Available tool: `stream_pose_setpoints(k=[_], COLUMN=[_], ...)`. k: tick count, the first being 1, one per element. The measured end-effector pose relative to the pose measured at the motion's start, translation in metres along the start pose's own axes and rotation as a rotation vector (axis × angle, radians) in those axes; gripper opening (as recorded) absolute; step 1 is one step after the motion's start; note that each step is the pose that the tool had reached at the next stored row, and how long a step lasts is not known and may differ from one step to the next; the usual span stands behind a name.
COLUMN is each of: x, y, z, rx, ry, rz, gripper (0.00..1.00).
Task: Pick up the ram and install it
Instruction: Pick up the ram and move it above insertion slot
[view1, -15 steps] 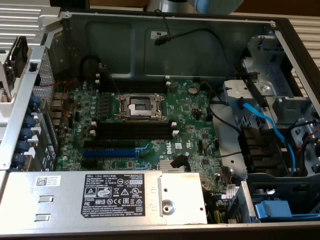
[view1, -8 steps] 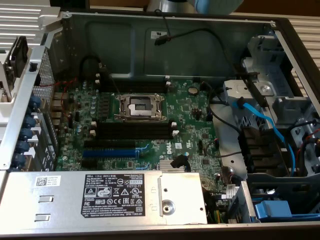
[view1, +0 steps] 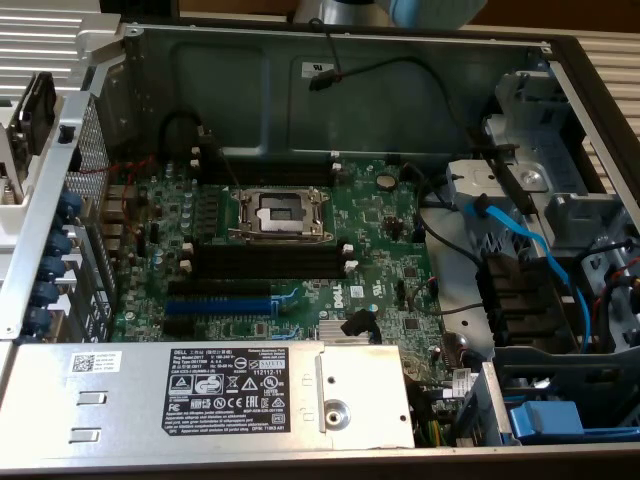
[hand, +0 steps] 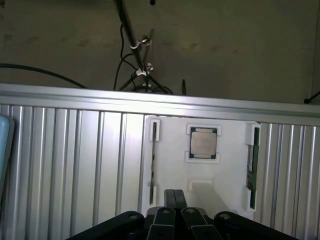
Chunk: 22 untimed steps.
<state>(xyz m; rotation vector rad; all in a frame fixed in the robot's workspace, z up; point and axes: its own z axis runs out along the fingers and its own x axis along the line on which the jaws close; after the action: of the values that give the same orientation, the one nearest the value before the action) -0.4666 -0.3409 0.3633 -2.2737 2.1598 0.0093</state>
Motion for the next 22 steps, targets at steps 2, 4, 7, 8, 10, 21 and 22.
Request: stream_pose_setpoints(k=[2, 4, 7, 8, 10, 21, 22], x=[0.0, 0.0, 0.0, 0.0, 0.0, 0.0, 0.0], y=[0.0, 0.0, 0.0, 0.0, 0.0, 0.0001, 0.0002], z=[0.0, 0.0, 0.0, 0.0, 0.0002, 0.0169, 0.0184], rx=[-0.0001, -0.0001, 0.0, 0.0, -0.0002, 0.0001, 0.0], ry=[0.0001, 0.0, 0.0, 0.0, 0.0001, 0.0, 0.0], rz=[0.0, 0.0, 0.0, 0.0, 0.0, 0.0, 0.0], gripper=[0.1, 0.1, 0.1, 0.1, 0.1, 0.1, 0.1])
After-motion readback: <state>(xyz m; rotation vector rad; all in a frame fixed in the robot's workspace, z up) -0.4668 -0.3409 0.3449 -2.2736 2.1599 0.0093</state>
